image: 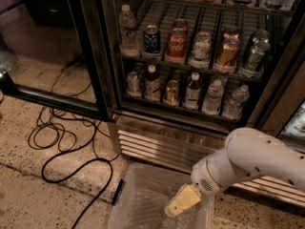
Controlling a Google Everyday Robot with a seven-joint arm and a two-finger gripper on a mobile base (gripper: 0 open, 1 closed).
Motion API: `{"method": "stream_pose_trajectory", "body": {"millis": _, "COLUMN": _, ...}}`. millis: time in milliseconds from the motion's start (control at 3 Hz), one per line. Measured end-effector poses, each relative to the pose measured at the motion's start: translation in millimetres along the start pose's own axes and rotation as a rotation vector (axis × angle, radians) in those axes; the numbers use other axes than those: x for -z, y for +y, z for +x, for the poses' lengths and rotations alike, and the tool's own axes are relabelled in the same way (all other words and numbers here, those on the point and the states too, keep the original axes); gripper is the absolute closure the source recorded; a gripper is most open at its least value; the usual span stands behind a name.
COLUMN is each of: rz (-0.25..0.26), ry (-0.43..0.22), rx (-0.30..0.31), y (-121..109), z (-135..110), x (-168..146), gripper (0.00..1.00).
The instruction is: Pick blue plastic bottle from bottom shelf of fridge
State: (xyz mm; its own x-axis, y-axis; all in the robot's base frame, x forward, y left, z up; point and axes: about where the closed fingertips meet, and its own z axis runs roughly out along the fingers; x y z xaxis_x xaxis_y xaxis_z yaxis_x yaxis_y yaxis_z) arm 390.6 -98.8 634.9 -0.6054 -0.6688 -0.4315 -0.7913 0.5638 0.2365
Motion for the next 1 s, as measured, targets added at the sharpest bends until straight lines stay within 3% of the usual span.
{"method": "stream_pose_trajectory", "body": {"millis": 333, "rz": 0.009, "ry": -0.169, "rx": -0.17, "y": -21.8, "z": 12.0, "x": -28.2, "gripper": 0.0}}
{"method": "stream_pose_trajectory", "body": {"millis": 667, "rz": 0.055, "ry": -0.255, "rx": -0.292, "y": -59.3, "z": 13.7, "x": -37.4, "gripper": 0.0}}
{"method": "stream_pose_trajectory", "body": {"millis": 1000, "rz": 0.06, "ry": -0.261, "rx": -0.298, "y": -62.1, "z": 13.6, "x": -39.2, "gripper": 0.0}}
